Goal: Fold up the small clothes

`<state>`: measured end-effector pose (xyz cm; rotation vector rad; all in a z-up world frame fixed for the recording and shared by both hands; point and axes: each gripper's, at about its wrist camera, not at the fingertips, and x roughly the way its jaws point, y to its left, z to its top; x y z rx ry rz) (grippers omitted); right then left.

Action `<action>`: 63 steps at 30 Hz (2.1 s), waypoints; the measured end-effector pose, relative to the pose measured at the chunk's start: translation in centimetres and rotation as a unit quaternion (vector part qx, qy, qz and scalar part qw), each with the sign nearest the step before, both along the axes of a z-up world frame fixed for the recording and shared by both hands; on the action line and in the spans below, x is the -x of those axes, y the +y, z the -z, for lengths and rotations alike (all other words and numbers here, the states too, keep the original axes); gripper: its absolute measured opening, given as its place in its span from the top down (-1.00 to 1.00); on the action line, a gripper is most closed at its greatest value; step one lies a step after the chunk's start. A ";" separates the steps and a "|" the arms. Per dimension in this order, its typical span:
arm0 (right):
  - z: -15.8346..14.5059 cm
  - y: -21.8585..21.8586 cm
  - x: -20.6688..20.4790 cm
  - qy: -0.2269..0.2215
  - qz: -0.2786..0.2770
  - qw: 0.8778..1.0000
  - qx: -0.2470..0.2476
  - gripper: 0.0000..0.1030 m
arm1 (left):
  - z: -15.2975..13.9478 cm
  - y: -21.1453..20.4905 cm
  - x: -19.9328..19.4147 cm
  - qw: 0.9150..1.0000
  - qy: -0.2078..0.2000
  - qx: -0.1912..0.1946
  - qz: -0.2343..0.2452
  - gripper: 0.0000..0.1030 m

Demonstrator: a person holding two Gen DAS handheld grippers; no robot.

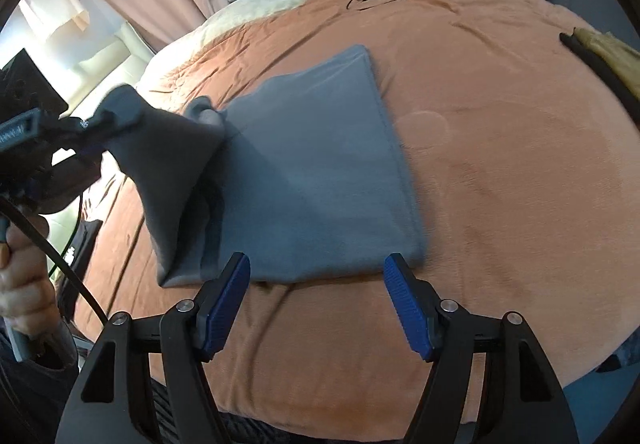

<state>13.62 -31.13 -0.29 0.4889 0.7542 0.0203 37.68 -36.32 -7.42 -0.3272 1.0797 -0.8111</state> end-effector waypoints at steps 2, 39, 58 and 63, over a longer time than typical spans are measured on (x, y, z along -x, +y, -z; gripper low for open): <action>0.1 -0.1 0.3 0.001 -0.001 1.000 -0.003 -0.32 | 1.2 0.1 -0.1 1.000 0.027 0.003 0.011 0.35; -3.4 4.2 -13.4 0.091 -0.114 0.980 0.136 0.57 | 10.1 14.1 -0.3 0.976 0.084 -0.152 -0.132 0.17; -5.1 5.9 -15.0 0.089 -0.169 0.964 0.186 0.93 | 10.1 13.3 -0.2 0.974 0.087 -0.169 -0.126 0.17; -5.7 2.4 -12.5 0.054 -0.134 0.984 0.104 0.94 | 9.6 12.6 -0.2 0.974 0.086 -0.172 -0.123 0.17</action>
